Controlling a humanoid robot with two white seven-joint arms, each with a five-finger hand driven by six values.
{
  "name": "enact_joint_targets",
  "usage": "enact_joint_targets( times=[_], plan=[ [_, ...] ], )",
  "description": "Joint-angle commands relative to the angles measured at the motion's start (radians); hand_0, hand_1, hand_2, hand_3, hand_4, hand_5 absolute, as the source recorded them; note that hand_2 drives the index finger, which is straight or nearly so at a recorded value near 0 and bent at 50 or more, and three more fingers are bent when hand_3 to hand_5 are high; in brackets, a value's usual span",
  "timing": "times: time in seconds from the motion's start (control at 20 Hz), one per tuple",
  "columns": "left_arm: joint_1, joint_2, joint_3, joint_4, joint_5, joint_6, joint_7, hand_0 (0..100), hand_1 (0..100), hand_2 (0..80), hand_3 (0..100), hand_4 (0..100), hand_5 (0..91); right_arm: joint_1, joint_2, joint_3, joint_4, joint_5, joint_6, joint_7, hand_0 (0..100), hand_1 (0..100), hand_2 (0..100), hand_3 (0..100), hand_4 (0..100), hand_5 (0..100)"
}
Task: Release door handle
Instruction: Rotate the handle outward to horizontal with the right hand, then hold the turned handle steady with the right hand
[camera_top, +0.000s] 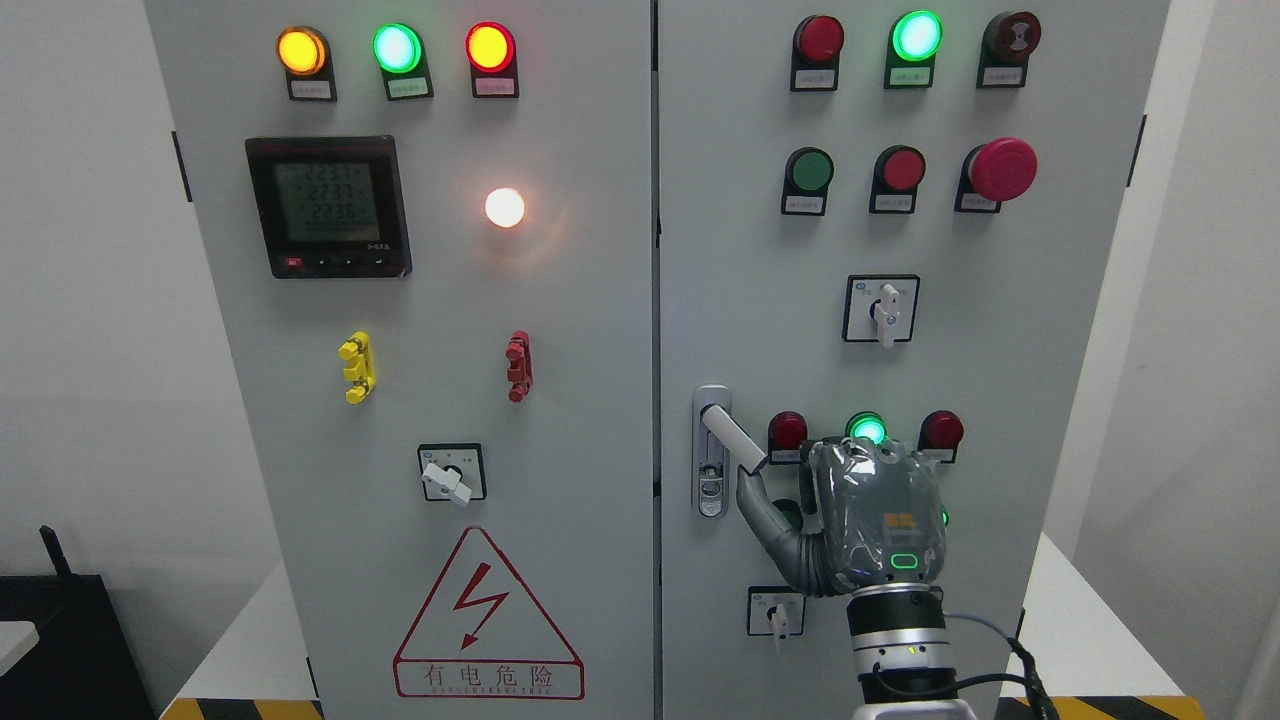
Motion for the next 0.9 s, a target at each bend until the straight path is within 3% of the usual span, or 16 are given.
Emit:
enact_joint_targets(
  times=[0.0,0.85],
  plan=[
    [0.0,0.0,0.011,0.017,0.0,0.001,-0.001,12,39,0.0,0,0,0.0,-0.01,0.0,-0.003,0.001,-0.001,0.0,0.0,41,8,92,100,91,93],
    [0.0,0.0,0.011,0.017,0.0,0.001,-0.001,12,39,0.0,0,0,0.0,-0.012,-0.002,-0.02,0.001,-0.003,-0.003,0.0,41,8,92,100,91,94]
  ],
)
